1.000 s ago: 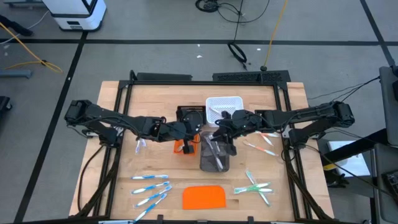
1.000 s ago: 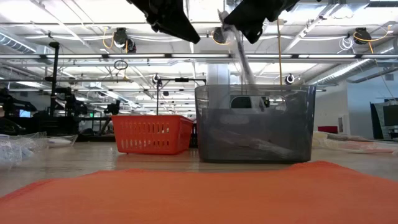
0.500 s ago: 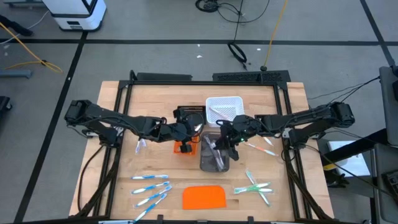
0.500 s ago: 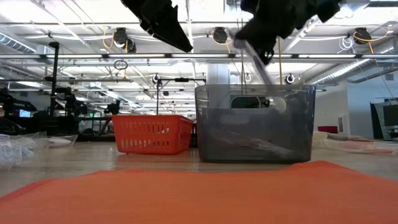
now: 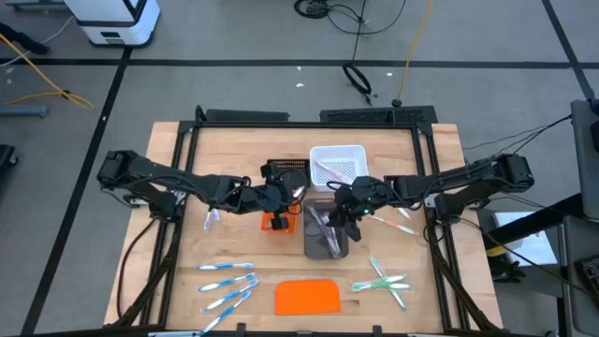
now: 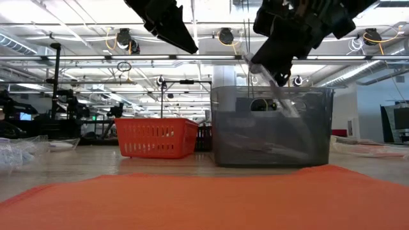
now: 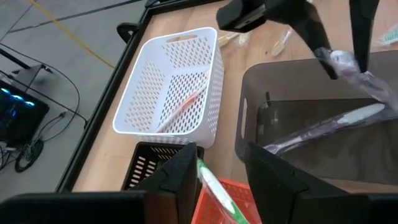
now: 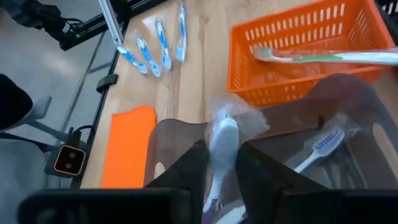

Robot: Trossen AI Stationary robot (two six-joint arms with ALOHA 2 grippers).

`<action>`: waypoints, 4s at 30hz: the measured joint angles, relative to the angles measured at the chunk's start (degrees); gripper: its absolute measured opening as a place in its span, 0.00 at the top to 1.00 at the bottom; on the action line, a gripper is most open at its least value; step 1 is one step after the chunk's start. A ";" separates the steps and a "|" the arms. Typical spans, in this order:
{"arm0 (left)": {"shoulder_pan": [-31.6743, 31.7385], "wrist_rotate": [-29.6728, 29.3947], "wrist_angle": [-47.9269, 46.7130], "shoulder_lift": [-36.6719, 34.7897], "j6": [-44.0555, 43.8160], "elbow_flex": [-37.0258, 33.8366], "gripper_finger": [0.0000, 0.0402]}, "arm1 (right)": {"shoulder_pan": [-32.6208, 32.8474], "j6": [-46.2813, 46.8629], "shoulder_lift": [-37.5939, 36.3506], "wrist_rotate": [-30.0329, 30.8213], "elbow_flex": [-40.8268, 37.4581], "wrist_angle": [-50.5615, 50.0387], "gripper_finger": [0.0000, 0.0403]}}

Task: Pick & Place Toothbrushes
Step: Put the violet toothbrush into the transparent bin, then put the orange toothbrush into the white bin

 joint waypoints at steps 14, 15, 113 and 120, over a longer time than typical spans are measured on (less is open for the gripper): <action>0.02 0.02 0.00 0.00 -0.17 0.00 0.66 | -0.25 0.22 0.02 -0.01 -3.13 5.22 0.71; 0.01 0.02 0.00 0.00 -0.19 0.00 0.66 | -0.36 -0.36 0.01 -0.04 -3.13 5.22 0.71; 0.02 0.15 5.45 0.00 -1.49 0.02 0.66 | -2.20 -0.38 -18.08 14.96 -13.67 -25.68 0.97; 0.00 0.79 9.45 0.00 -1.46 0.02 0.66 | -2.20 -4.08 -25.84 18.06 -9.42 -23.67 0.97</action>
